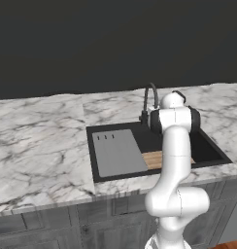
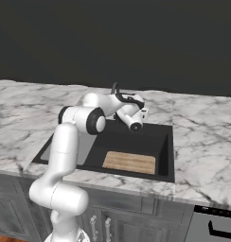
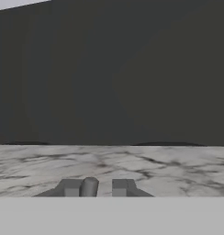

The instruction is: Turn on the sink faucet with hot water and rinse the cutting board for ten seconds, then turn off the faucet. Push the cutting board to reach the water if necessary.

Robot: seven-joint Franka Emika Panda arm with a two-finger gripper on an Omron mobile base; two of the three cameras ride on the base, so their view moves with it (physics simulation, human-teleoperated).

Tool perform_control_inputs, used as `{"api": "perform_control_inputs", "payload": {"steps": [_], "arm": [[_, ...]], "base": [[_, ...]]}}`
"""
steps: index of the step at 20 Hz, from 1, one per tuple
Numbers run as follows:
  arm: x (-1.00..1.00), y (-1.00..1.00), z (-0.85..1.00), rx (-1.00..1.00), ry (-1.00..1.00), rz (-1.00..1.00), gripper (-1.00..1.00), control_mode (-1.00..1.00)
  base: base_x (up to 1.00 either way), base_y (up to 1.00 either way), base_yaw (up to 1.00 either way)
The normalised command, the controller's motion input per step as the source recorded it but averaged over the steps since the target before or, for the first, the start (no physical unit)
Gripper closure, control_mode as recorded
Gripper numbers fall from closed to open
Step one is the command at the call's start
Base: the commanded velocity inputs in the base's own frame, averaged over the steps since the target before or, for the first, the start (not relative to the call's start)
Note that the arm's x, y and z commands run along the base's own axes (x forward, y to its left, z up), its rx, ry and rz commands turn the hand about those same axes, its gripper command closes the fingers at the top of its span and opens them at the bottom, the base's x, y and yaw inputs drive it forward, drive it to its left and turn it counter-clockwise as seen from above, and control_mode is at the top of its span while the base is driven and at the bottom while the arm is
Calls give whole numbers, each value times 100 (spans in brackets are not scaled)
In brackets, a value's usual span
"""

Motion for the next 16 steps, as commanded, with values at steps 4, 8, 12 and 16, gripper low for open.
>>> {"api": "perform_control_inputs", "payload": {"steps": [4, 8, 12, 16], "arm": [[-40, -53, -4, 0, 0, 0, 100, -100], [-39, -51, -4, 0, 0, 0, 100, -100], [-24, -51, -1, 1, 0, 0, 100, -100], [-16, -64, -6, 2, 0, 0, 100, -100]], "base": [[0, 0, 0], [0, 0, 0], [0, 0, 0], [0, 0, 0]]}}
